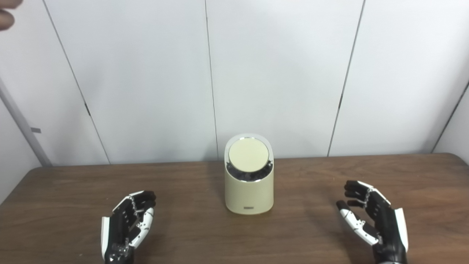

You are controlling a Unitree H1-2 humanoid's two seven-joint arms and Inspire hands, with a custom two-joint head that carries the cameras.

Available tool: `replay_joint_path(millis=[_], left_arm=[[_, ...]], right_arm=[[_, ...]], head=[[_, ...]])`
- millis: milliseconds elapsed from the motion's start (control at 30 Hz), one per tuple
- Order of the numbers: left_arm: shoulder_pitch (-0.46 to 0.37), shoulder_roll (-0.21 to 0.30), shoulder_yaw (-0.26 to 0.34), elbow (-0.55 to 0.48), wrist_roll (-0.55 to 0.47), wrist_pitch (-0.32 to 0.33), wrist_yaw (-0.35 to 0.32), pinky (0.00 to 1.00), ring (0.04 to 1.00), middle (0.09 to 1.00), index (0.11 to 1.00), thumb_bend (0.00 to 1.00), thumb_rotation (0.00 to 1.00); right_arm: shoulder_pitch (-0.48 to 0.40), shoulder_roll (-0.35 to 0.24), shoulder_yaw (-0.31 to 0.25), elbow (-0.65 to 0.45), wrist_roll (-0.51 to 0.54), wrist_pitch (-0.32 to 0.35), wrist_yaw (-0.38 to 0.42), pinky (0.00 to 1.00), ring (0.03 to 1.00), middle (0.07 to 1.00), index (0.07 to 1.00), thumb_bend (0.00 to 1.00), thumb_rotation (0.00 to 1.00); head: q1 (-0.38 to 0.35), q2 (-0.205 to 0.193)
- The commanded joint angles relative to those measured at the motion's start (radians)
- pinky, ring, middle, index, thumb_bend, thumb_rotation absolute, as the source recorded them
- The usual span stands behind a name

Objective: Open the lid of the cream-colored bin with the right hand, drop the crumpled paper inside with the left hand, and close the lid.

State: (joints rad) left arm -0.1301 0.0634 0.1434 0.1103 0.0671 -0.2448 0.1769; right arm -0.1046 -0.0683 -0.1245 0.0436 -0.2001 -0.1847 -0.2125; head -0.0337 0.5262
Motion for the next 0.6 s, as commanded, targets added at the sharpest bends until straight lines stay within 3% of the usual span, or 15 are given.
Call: replay_joint_path(millis=[0,167,300,433,567], left_arm=[[-0.018,0.012,-0.008,0.029,-0.008,-0.025,-0.019,0.54,0.641,0.65,0.618,0.25,0.18],[-0.025,0.02,-0.016,0.058,-0.012,-0.004,-0.042,0.58,0.668,0.674,0.644,0.26,0.23],[-0.028,0.019,-0.014,0.069,-0.016,0.015,-0.047,0.58,0.673,0.681,0.651,0.27,0.26],[-0.029,0.019,-0.011,0.072,-0.021,0.022,-0.055,0.58,0.67,0.678,0.649,0.27,0.24],[-0.027,0.017,-0.01,0.071,-0.018,0.024,-0.055,0.59,0.669,0.676,0.647,0.27,0.27]], right_arm=[[-0.018,-0.005,0.005,0.024,-0.013,0.014,-0.002,0.62,0.694,0.706,0.686,0.28,0.25],[-0.024,-0.004,0.009,0.039,0.01,0.035,0.008,0.63,0.703,0.716,0.692,0.3,0.27],[-0.032,-0.004,0.006,0.062,0.024,0.035,0.004,0.62,0.696,0.711,0.69,0.29,0.23],[-0.034,-0.006,0.008,0.073,0.022,0.034,0.0,0.61,0.688,0.703,0.686,0.28,0.21],[-0.036,-0.011,0.011,0.079,0.017,0.041,0.001,0.61,0.693,0.708,0.689,0.29,0.24]], head=[[0.001,-0.001],[-0.002,-0.007],[-0.002,-0.008],[-0.006,-0.006],[-0.005,-0.005]])
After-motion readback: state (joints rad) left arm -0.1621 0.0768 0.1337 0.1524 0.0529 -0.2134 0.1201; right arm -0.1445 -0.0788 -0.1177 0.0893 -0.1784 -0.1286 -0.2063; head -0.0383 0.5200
